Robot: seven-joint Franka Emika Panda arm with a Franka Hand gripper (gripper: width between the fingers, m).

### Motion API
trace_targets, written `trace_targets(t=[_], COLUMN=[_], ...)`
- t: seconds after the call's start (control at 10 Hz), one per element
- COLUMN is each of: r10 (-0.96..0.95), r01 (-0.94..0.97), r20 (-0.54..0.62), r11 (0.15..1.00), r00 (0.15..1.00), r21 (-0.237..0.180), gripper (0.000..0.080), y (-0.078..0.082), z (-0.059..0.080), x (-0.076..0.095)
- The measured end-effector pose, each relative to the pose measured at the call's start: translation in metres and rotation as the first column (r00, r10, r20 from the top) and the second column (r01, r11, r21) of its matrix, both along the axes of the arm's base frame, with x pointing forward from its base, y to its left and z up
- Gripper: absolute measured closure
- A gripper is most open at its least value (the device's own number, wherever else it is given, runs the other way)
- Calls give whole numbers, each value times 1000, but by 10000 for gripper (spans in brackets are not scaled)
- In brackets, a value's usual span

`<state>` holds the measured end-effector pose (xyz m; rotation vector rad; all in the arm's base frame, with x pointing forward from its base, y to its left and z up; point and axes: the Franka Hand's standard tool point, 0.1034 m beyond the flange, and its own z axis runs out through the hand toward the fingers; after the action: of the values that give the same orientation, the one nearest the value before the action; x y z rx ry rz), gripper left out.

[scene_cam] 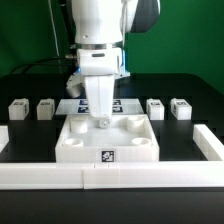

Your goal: Assemble square table

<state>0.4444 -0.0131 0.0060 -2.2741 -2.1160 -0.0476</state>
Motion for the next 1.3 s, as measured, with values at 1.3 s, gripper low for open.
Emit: trace_targets(t=[1.3], r10=[-4], r01=[4], r20=[5], r11=[1000], r00=[1000], r21=[18], gripper=[481], y=[75], z=[0], x=[49])
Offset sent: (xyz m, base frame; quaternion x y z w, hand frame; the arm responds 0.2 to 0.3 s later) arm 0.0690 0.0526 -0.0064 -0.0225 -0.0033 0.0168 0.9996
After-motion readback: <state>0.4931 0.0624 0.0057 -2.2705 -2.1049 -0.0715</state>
